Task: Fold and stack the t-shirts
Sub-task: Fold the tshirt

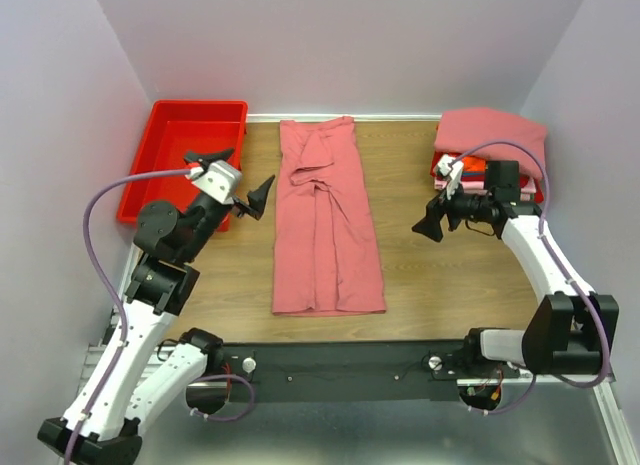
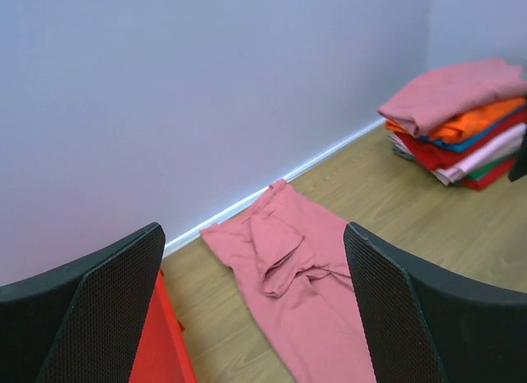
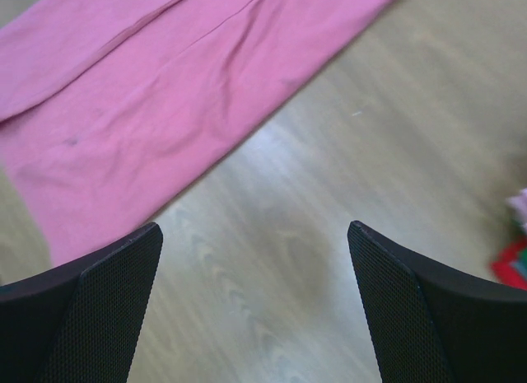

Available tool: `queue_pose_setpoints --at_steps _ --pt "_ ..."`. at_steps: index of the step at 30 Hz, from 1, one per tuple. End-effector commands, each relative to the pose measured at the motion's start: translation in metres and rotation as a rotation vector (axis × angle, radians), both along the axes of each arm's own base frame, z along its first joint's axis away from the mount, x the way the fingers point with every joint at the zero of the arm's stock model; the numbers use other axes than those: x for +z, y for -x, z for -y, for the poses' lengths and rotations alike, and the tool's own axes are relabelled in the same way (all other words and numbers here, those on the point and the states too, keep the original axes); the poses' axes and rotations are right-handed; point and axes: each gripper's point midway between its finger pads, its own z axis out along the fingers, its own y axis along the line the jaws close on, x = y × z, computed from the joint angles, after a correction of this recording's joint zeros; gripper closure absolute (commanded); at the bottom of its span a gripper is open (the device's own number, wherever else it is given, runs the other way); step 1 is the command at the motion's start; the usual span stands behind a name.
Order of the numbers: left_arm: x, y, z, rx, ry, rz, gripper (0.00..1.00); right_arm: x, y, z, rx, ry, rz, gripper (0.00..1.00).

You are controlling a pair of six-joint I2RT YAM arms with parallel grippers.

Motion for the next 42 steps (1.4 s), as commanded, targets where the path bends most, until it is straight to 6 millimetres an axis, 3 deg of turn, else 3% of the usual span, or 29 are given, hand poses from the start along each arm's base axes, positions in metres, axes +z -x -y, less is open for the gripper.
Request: queue_pose_setpoints --at_steps 1,4,6,7,13,19,27,35,42 --pt "-0.039 0.008 0.006 0.016 -0.240 -0.036 0.04 0.012 0.037 -0.027 0.214 -0.104 -0.003 0.00" --pt "-0.068 0.021 0.004 0.016 -0.370 -0.032 0.04 0.007 0.049 -0.041 0.311 -0.052 0.059 0.00" --pt "-0.102 0.031 0.002 -0.002 -0.479 -0.059 0.03 -0.003 0.061 -0.056 0.386 0.015 0.080 0.00" --pt "-0.109 0.035 0.002 -0.015 -0.509 -0.065 0.03 -0.008 0.071 -0.069 0.447 0.034 0.080 0.00" --pt "-0.151 0.050 -0.016 -0.008 -0.697 -0.140 0.05 -0.034 0.092 -0.093 0.568 0.114 0.046 0.00" --pt "-0.180 0.066 -0.002 -0.133 -0.785 -0.146 0.06 -0.058 0.109 -0.113 0.664 0.206 0.025 0.00" --pt "-0.189 0.088 0.028 -0.334 -0.727 -0.097 0.06 -0.069 0.107 -0.112 0.644 0.240 0.005 0.00" --pt "-0.202 0.089 0.035 -0.367 -0.709 -0.132 0.06 -0.078 0.100 -0.106 0.615 0.271 -0.003 0.00" --pt "-0.197 0.093 0.045 -0.401 -0.640 -0.124 0.06 -0.079 0.105 -0.105 0.624 0.247 -0.001 0.00"
